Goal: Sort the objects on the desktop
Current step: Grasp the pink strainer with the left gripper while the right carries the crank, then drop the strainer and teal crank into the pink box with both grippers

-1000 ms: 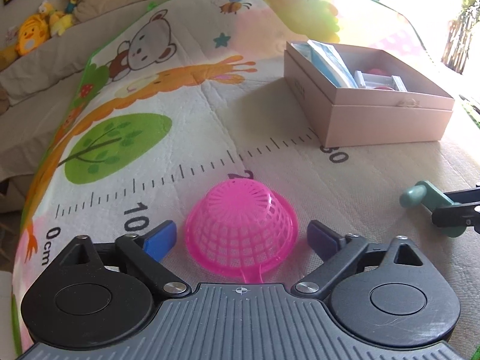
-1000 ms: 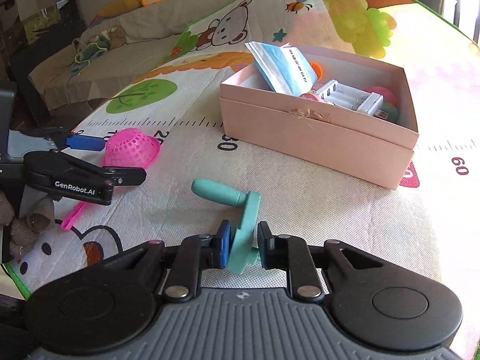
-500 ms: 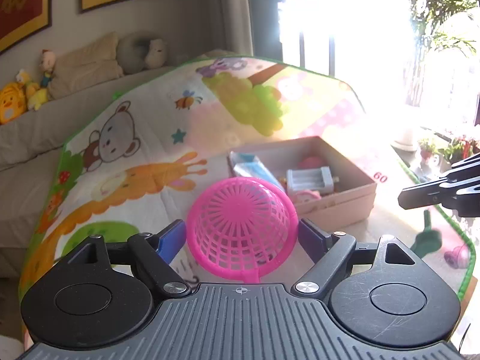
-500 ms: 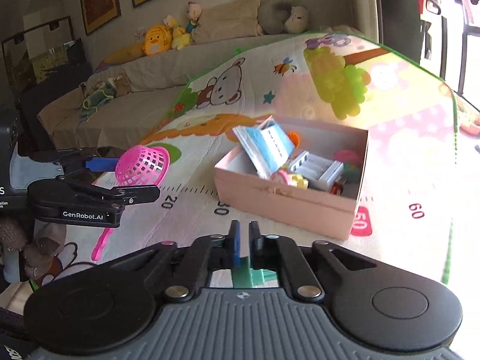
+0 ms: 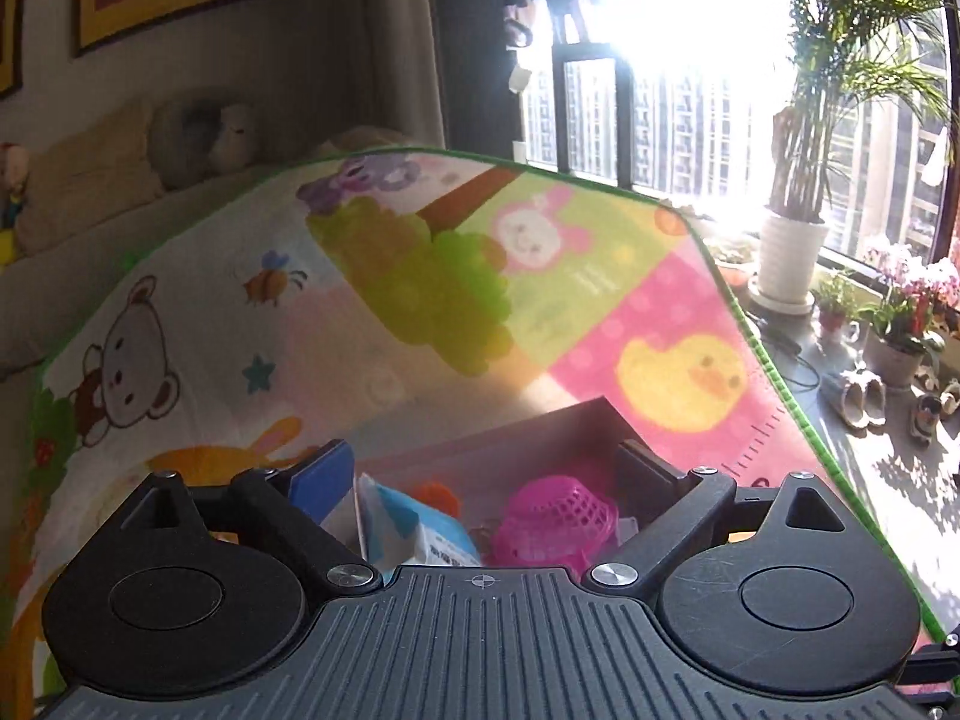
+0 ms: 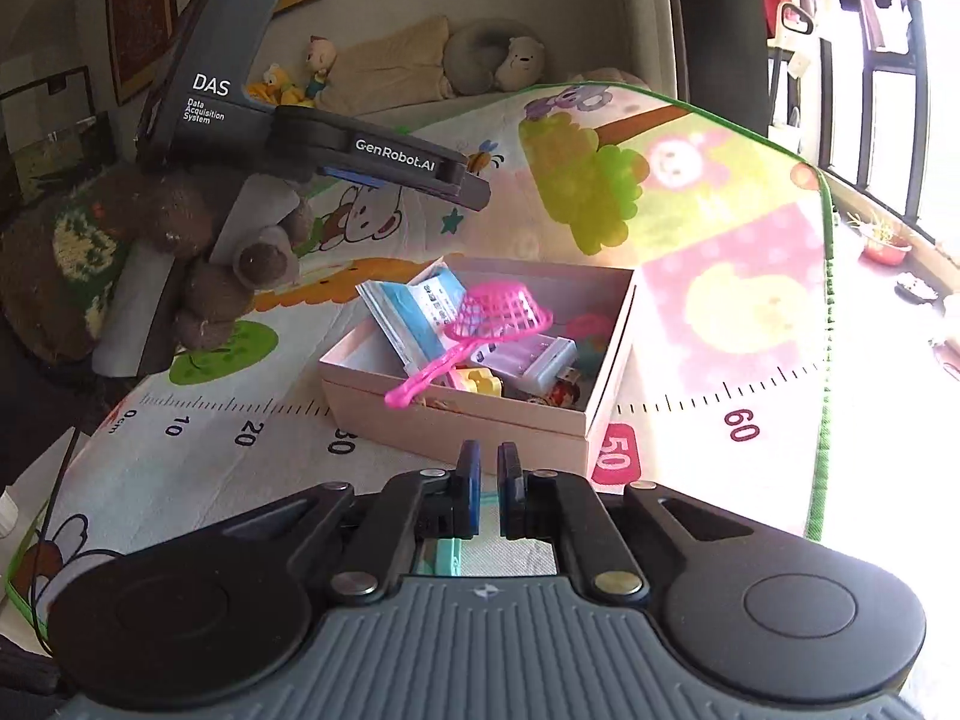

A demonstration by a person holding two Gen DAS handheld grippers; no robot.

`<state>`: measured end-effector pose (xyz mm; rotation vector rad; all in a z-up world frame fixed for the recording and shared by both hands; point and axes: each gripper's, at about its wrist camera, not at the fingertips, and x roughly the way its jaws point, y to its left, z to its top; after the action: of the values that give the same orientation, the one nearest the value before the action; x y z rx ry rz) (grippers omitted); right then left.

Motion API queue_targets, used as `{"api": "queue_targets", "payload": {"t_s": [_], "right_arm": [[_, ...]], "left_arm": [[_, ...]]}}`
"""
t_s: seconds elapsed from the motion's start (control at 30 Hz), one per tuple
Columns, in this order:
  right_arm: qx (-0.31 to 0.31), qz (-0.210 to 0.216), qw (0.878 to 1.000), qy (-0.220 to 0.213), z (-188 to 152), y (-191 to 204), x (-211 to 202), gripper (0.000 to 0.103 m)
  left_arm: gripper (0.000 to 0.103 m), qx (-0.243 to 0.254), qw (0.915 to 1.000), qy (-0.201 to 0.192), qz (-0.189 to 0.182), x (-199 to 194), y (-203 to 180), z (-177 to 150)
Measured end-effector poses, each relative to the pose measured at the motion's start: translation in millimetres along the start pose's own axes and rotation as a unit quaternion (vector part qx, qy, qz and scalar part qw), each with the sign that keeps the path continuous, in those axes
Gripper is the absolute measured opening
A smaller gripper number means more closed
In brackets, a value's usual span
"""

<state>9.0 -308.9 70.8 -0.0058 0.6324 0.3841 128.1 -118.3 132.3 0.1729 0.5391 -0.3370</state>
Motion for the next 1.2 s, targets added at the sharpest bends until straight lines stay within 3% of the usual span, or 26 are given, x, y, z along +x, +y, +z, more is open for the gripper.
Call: {"api": "queue_targets", "payload": {"t_s": [0.03, 0.1, 0.4, 0.47, 0.53, 0.6, 0.8, 0.9, 1.0, 1.07, 1.1, 1.2], "right_arm": [[0.004, 0.000, 1.000, 0.005, -4, -2, 2, 0.027], [0.014, 0.003, 1.000, 0.017, -14, -5, 10, 0.038], [0.005, 0.029, 0.997, 0.064, -30, 15, 71, 0.040], [-0.009, 0.022, 0.997, 0.076, -30, 21, 82, 0.037], [-0.029, 0.012, 0.995, 0.090, -28, 29, 86, 0.012], [-0.035, 0.010, 0.995, 0.089, -23, 33, 81, 0.011], [-0.031, 0.021, 0.999, 0.016, 35, 33, 31, 0.010], [-0.022, 0.005, 1.000, -0.018, 76, 28, 29, 0.010], [0.009, 0.005, 1.000, -0.013, 107, 16, 54, 0.011], [0.027, 0.002, 1.000, -0.010, 115, 9, 73, 0.021], [0.033, -0.007, 0.999, -0.008, 114, 6, 81, 0.028], [0.049, -0.009, 0.999, 0.001, 98, 5, 90, 0.029]], "left_arm": [[0.097, -0.007, 0.9999, 0.006, 0.005, -4, 5, -9], [0.098, -0.016, 0.9997, 0.014, 0.014, -14, 14, -31], [0.100, -0.023, 0.9943, 0.091, 0.051, -46, 13, -126], [0.100, -0.030, 0.9918, 0.115, 0.049, -45, 12, -137], [0.100, -0.039, 0.9896, 0.131, 0.042, -44, 13, -147], [0.100, -0.045, 0.9886, 0.137, 0.044, -43, 15, -151], [0.100, -0.060, 0.9899, 0.125, 0.027, -48, 20, -154], [0.101, -0.067, 0.9903, 0.120, 0.016, -50, 20, -156], [0.101, -0.068, 0.9903, 0.120, 0.012, -53, 20, -161], [0.102, -0.069, 0.9902, 0.120, 0.020, -55, 23, -166], [0.102, -0.069, 0.9901, 0.120, 0.024, -55, 25, -169], [0.102, -0.064, 0.9911, 0.110, 0.041, -59, 29, -179]]}}
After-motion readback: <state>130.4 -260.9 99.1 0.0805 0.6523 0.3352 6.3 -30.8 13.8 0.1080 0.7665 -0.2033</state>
